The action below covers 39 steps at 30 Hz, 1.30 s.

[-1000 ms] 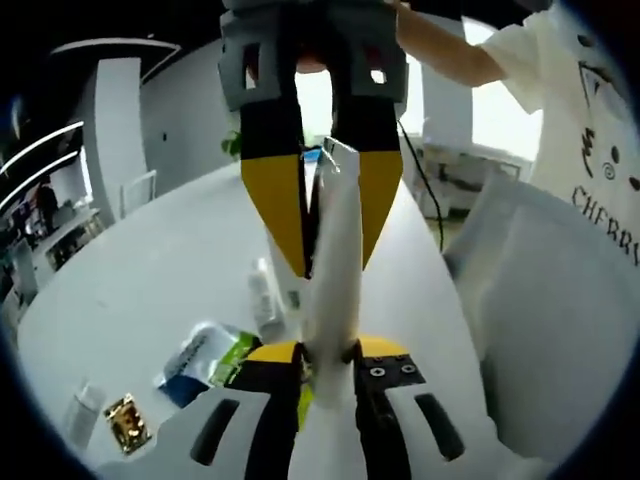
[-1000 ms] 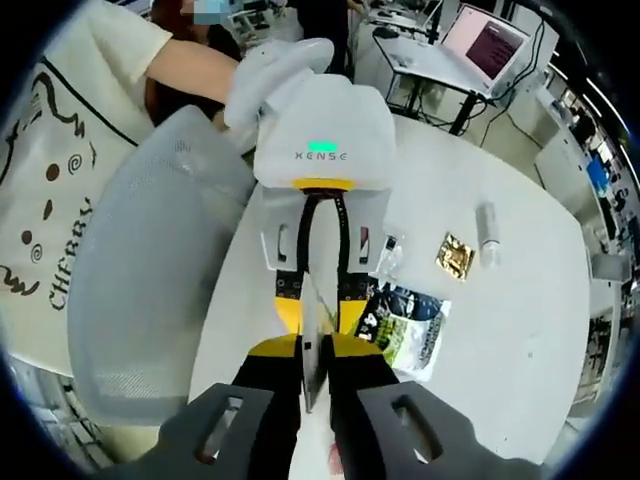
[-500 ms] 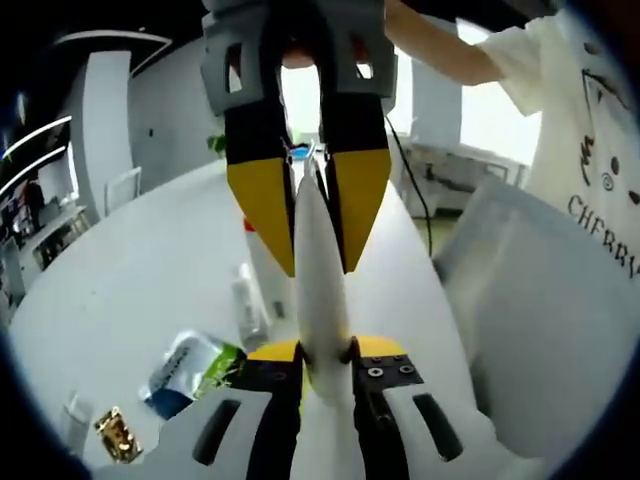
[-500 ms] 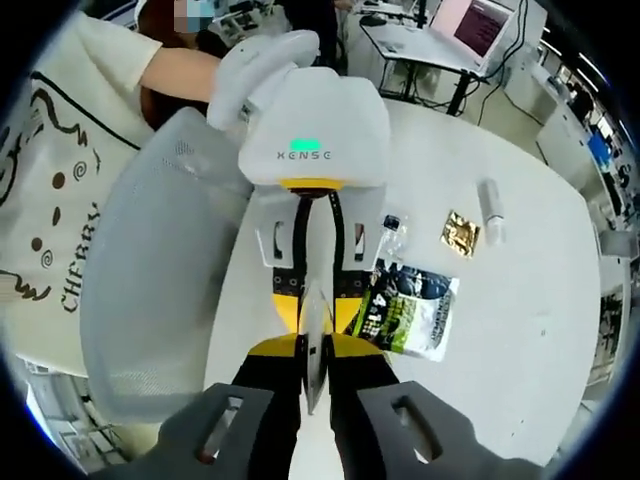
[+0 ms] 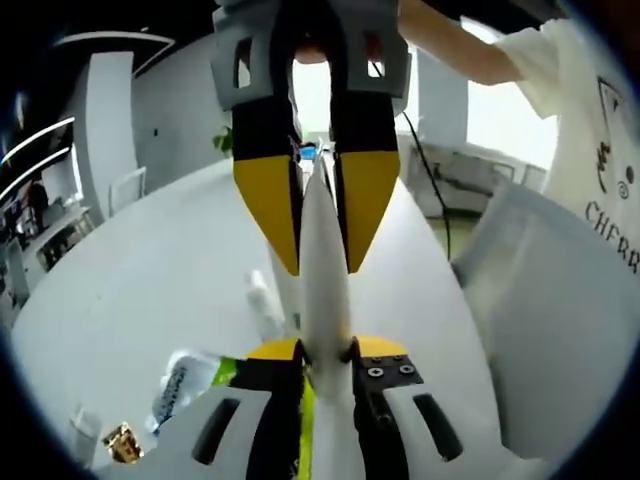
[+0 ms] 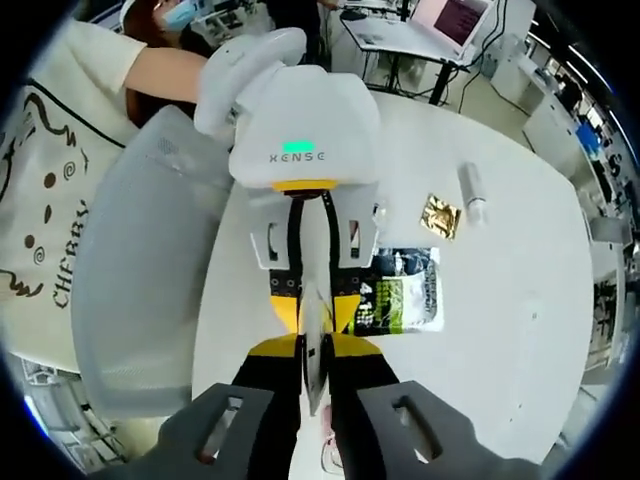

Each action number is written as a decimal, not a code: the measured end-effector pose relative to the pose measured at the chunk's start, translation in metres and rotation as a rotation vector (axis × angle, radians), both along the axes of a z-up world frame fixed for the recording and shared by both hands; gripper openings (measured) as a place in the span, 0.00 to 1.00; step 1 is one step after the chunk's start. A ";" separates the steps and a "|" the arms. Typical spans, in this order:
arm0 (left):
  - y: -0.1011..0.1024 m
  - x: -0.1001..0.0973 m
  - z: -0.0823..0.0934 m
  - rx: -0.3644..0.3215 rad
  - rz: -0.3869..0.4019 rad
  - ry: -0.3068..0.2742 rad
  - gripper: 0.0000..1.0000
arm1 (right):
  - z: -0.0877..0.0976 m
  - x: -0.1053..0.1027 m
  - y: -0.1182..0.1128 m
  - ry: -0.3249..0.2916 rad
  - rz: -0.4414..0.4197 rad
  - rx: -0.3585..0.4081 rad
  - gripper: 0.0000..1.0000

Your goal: Arrange the skincare products in the storage area until every visible bottle or jar stands upright without overlapping.

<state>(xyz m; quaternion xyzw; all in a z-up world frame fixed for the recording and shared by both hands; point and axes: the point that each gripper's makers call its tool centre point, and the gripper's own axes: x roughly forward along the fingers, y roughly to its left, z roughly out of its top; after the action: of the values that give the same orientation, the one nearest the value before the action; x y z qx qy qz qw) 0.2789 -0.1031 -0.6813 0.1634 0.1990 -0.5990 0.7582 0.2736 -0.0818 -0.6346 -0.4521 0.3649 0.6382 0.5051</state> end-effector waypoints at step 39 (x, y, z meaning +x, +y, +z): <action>-0.012 0.029 0.000 -0.006 0.077 0.020 0.14 | -0.001 0.033 -0.009 -0.064 -0.003 -0.015 0.11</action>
<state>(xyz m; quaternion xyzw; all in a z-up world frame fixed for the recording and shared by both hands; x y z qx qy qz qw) 0.3078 -0.1148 -0.6814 0.1475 0.2109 -0.5714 0.7792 0.3069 -0.0911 -0.6355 -0.4756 0.3542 0.6200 0.5138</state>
